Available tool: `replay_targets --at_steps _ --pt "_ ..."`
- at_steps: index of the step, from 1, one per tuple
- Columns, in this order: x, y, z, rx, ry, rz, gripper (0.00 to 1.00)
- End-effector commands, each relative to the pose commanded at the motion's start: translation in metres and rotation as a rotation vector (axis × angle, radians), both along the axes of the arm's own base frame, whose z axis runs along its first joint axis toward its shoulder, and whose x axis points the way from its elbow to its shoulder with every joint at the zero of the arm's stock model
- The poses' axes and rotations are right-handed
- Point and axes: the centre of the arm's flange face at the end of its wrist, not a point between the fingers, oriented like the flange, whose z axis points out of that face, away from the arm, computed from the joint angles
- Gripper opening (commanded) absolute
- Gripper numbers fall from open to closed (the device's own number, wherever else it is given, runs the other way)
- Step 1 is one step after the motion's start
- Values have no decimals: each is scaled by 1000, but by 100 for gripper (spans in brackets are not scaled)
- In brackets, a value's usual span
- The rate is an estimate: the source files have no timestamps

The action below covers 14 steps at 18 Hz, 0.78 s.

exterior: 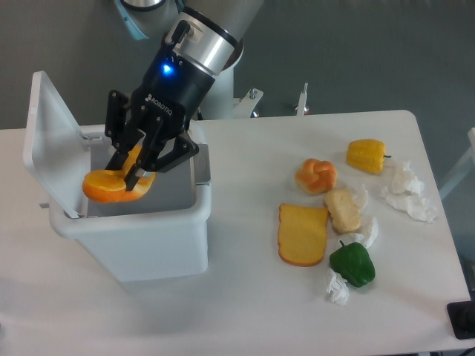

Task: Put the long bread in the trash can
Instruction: 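Push the bread loaf deeper into the bin with the gripper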

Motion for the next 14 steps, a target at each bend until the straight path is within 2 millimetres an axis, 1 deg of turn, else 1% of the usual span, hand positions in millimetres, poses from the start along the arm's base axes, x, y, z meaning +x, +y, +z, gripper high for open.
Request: replay_targets --at_steps 4,10,14 --pt "-1 4 -4 17 -23 -21 34" --pt "-1 5 -13 9 -39 -25 34" --pt "-5 4 -28 -9 -62 -20 35"
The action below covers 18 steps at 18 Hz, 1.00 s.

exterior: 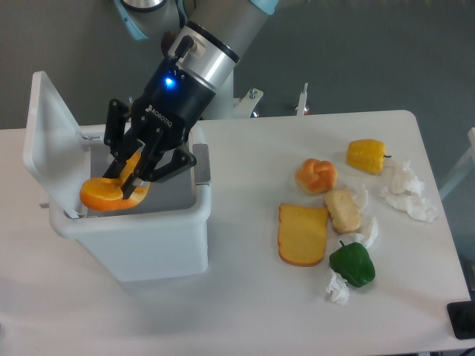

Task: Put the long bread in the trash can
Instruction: 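Push the bread loaf deeper into the bin with the gripper, then open the gripper to release the bread inside the bin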

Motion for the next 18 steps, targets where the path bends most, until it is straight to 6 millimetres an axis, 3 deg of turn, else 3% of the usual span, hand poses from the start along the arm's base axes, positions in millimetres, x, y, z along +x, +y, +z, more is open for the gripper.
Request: replay_targets --at_steps 9,12,15,18 --pt "0 -1 -10 -15 -17 3 38" --pt "0 -1 -10 -15 -15 2 52" --pt "-1 -2 -13 -19 -20 4 56" --pt "0 -2 -15 -23 -24 3 70"
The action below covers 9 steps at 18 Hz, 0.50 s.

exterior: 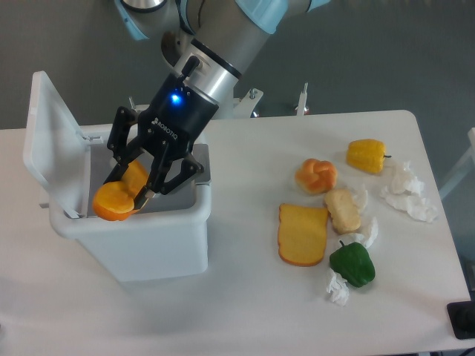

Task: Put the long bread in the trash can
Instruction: 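Open the gripper to release the bread inside the bin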

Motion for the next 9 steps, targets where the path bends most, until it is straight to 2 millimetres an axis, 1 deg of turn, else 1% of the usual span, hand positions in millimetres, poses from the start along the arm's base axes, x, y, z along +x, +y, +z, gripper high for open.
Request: replay_targets --at_steps 3,4,5,9 --pt "-1 -1 -1 0 0 2 71" --pt "-1 -1 -1 0 0 2 75" --pt "-3 -2 -1 0 1 5 81" --pt "-7 -4 -1 -1 -1 14 84"
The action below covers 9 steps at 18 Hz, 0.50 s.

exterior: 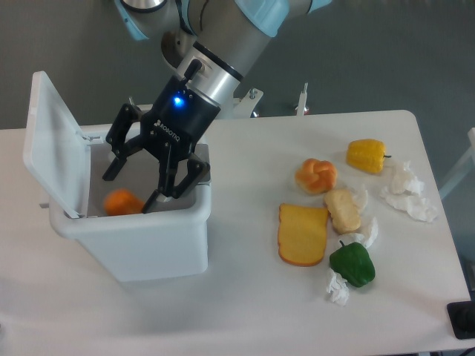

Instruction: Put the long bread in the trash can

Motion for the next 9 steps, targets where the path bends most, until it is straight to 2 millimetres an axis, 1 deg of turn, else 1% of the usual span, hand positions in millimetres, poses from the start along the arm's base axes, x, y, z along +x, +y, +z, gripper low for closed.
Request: replay_targets --at_steps 3,4,5,7,9 --pt "-2 -1 0 0 0 5 87" --pt "-9 -5 4 6 8 16 90" --pt "-15 -8 8 11 14 28 94" --pt "-26 -14 14 18 23 49 99" --pt "-37 -21 17 22 23 72 100"
